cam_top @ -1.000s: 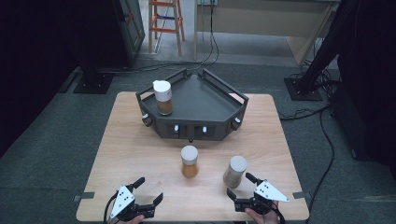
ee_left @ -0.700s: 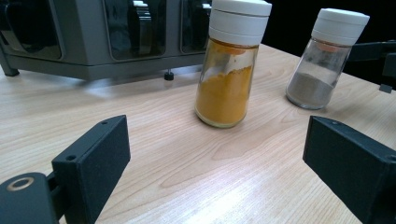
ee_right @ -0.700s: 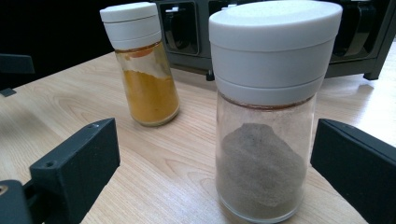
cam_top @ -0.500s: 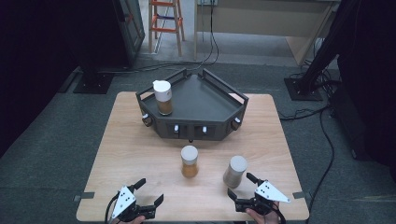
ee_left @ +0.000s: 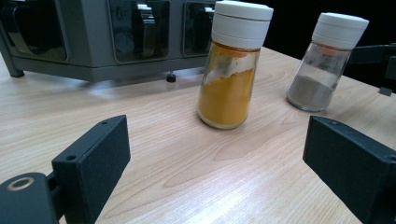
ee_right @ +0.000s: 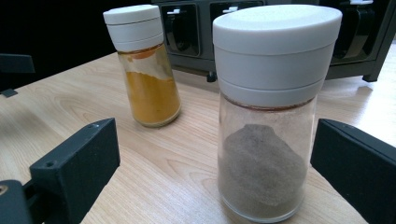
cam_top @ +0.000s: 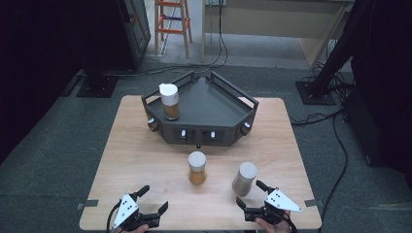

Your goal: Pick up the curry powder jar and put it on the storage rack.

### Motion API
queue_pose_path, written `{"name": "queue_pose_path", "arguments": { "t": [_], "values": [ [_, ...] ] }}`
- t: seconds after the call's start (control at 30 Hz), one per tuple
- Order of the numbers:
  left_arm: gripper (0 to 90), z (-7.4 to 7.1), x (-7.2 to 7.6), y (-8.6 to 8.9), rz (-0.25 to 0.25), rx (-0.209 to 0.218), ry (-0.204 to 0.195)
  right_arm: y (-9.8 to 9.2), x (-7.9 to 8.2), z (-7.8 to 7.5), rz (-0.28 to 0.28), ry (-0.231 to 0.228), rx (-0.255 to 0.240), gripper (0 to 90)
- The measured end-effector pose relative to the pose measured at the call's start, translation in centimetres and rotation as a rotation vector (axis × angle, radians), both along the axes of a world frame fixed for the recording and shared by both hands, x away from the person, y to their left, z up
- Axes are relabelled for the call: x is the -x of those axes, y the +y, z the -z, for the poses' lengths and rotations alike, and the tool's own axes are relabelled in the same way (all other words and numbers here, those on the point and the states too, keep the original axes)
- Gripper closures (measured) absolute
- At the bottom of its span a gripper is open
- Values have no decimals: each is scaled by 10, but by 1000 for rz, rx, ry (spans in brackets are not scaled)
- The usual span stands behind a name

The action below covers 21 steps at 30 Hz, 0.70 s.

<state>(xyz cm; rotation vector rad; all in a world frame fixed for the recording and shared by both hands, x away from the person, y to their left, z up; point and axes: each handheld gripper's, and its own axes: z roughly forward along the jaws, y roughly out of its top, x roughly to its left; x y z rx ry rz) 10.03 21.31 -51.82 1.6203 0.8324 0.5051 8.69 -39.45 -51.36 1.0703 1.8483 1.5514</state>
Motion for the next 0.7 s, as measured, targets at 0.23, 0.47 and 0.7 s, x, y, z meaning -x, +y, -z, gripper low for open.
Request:
{"name": "queue_pose_path", "arguments": {
  "t": [0.23, 0.47, 0.7],
  "values": [
    [73, 1, 2, 1, -3, -2, -2, 0, 3, -1, -2, -3, 0, 12],
    [73, 3, 4, 1, -5, -8, 1, 1, 5, -1, -1, -4, -2, 12],
    [73, 4, 5, 2, -8, -2, 3, 2, 7, -1, -6, -2, -3, 12]
  ]
}}
